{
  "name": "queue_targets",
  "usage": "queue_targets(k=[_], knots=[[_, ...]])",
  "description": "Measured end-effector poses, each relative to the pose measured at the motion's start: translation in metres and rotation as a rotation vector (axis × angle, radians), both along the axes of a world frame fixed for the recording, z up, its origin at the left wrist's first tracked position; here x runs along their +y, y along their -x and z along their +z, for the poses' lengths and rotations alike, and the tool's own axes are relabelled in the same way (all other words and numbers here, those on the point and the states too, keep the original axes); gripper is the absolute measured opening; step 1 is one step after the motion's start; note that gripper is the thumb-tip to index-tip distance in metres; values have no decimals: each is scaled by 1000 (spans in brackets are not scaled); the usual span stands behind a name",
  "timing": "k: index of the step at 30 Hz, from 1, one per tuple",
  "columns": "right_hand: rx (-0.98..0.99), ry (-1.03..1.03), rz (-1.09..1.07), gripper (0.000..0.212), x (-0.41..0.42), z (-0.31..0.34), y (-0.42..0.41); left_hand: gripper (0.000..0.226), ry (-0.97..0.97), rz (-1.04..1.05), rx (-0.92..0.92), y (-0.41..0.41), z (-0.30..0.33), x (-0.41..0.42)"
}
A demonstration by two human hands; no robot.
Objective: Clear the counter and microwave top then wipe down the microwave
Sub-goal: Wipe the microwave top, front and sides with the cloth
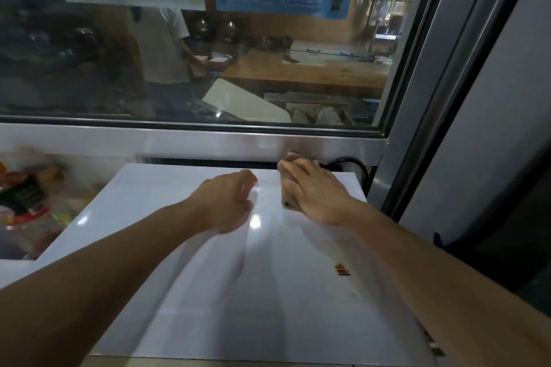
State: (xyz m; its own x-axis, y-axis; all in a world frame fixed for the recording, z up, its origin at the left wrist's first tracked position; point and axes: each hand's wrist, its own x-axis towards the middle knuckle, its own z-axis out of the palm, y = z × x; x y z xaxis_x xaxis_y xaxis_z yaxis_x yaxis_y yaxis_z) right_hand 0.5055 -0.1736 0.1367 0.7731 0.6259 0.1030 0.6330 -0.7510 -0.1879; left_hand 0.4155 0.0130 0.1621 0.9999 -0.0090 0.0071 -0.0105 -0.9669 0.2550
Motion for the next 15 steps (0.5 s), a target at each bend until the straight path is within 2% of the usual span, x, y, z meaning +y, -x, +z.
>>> queue_targets(k=[3, 6, 9, 15], knots=[[51, 12, -135, 47, -37, 2, -7, 37, 24, 27, -69, 18, 1, 28], [43, 32, -146, 47, -36, 1, -9, 34, -45, 88, -115, 35, -3, 69], [-27, 18, -92, 49, -1, -1, -1, 37, -148, 146, -97, 46, -5, 103], [-22, 4, -50, 47, 102, -1, 23, 39, -99, 112, -75, 49, -12, 119]])
